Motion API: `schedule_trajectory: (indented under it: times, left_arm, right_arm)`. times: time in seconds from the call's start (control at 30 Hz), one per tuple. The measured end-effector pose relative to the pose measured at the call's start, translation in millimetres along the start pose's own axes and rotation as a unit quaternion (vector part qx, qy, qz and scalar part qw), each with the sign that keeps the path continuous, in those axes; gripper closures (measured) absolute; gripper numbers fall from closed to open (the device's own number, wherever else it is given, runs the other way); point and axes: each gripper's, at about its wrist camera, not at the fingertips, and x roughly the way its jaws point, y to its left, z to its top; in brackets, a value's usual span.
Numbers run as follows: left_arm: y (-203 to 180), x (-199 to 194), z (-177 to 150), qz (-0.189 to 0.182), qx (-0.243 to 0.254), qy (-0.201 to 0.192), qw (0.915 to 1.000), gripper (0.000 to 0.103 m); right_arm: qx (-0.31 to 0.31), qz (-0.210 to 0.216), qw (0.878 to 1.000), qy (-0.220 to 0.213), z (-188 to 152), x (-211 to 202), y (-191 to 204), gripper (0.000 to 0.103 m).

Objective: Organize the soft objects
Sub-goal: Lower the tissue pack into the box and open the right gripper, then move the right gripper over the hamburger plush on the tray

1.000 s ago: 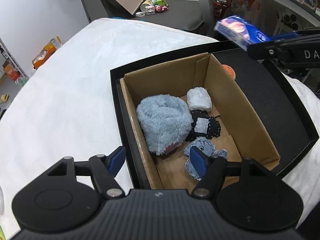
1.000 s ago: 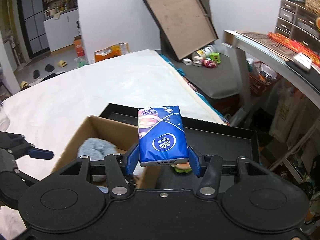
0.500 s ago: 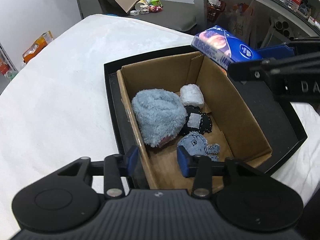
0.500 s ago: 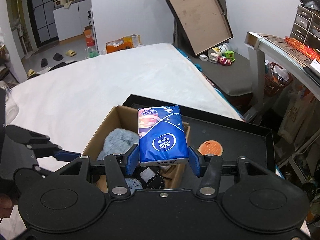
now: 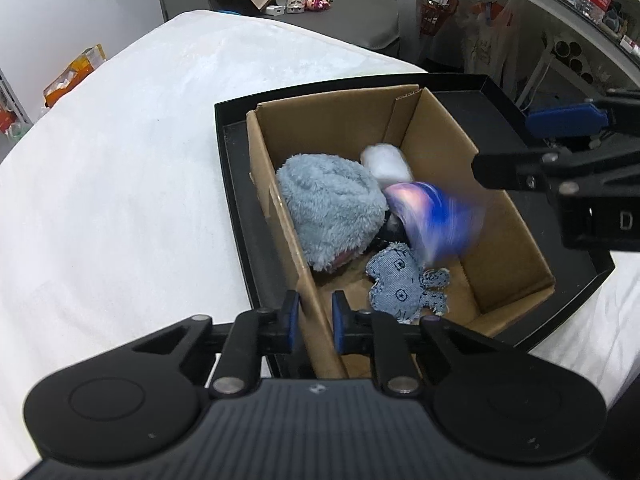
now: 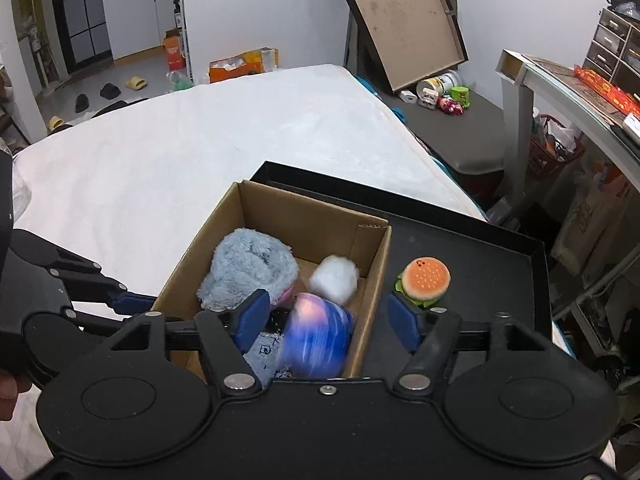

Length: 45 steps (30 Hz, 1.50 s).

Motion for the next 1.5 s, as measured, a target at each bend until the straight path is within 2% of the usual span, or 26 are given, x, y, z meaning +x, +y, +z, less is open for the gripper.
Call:
schedule_trajectory:
  times: [0.1, 0.4, 0.83, 1.2, 1.27, 1.5]
  left_arm:
    - [-0.8, -1.4, 1.0, 0.001, -0.004, -0.002, 1.0, 0.087]
    - [-3.6, -0.3, 3.3, 0.006, 0.001, 0.008, 1.0, 0.087]
    - [-7.1, -2.0, 18.0, 0.037, 0.006, -0.011, 0.9993, 0.082]
    - [-12.6, 8.0, 31.0, 0.062, 0.017, -0.012, 0.9979, 0.069]
    - [-13.6, 10.8, 31.9, 0.067, 0.018, -0.01, 0.9976, 0.064]
    - [-15.8, 18.2, 38.3, 0.083, 0.019, -0.003, 0.9964, 0.062]
  right_arm:
    - [0.003, -0.008, 1.0, -0.002, -1.7, -3.7, -4.2, 0.031]
    - [0.018, -0.017, 1.0, 0.002, -9.9, -4.5, -19.4, 0.031]
    - [0.042, -0.007, 0.999, 0.003, -18.7, 8.3, -47.0, 0.031]
    - [0.088, 0.014, 0.996, -0.015, -19.8, 28.5, -80.1, 0.033]
    - [0.094, 0.017, 0.995, -0.015, -20.1, 34.1, -85.5, 0.033]
    - [0.111, 0.032, 0.993, -0.011, -22.8, 51.6, -99.3, 0.035]
